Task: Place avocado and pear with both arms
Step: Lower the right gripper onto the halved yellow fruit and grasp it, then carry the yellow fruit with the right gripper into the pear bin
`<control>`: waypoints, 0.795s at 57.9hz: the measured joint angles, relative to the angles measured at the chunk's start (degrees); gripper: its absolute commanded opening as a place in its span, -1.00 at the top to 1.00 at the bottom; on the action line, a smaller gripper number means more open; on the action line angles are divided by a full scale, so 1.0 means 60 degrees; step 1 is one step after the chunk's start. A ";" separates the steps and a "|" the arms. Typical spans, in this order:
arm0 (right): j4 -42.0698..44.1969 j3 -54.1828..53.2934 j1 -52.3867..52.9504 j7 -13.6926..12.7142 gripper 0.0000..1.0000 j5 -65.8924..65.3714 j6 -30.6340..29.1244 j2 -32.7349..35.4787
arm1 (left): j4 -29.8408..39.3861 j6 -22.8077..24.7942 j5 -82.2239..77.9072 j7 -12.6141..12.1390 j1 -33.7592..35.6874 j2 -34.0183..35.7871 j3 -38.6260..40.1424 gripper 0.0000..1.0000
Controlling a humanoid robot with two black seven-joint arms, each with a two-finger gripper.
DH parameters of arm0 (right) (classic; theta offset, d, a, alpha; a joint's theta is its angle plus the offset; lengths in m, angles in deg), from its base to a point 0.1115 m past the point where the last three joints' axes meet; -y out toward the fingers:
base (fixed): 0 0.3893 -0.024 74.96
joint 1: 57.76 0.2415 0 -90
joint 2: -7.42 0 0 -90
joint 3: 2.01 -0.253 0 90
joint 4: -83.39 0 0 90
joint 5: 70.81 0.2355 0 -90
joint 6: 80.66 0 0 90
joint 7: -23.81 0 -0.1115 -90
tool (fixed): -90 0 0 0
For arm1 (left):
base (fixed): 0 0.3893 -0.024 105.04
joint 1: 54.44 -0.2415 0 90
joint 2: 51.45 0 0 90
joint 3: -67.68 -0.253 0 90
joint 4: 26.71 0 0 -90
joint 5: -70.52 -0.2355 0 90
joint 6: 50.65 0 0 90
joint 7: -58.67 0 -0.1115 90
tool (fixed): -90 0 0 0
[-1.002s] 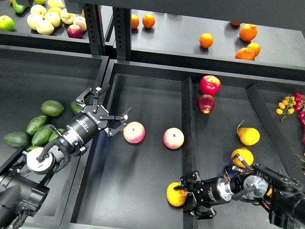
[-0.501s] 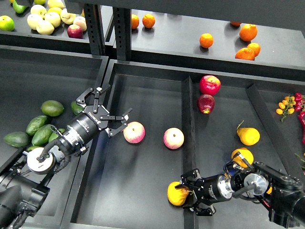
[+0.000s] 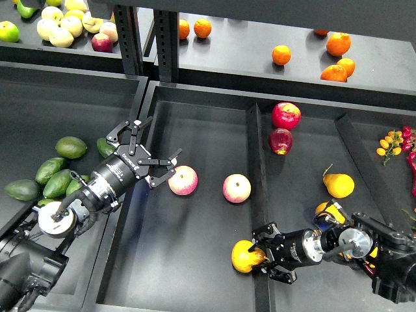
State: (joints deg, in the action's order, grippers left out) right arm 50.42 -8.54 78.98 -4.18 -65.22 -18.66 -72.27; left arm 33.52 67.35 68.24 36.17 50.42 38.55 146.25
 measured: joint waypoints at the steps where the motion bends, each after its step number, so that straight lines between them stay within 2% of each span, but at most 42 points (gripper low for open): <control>1: -0.0006 0.0002 0.0052 0.0000 0.35 0.0042 0.0000 0.0019 | 0.0000 0.0000 0.0000 0.0000 0.0000 0.0000 0.0000 -0.99; 6: -0.0102 0.0047 0.0373 0.0000 0.34 0.0314 0.0000 0.0242 | 0.0000 0.0000 0.0000 0.0000 0.0000 0.0000 0.0000 -0.99; 16: -0.0631 0.0787 0.0891 0.0000 0.33 0.0744 -0.0001 0.1566 | 0.0035 0.0000 0.0000 0.0000 -0.0004 0.0000 0.0000 -0.99; 24: -0.0760 0.1370 0.0946 -0.0001 0.31 0.0839 -0.0001 0.2185 | 0.0046 0.0000 0.0000 0.0000 -0.0004 0.0000 0.0000 -0.99; 46: -0.0773 0.2559 0.0629 0.0000 0.30 0.0827 -0.0001 0.2495 | 0.0054 0.0000 0.0000 0.0000 -0.0001 0.0000 -0.0007 -0.99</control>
State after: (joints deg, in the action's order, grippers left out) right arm 45.78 6.81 82.75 -4.18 -60.26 -18.67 -57.30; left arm 33.84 67.35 68.24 36.17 50.41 38.55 146.21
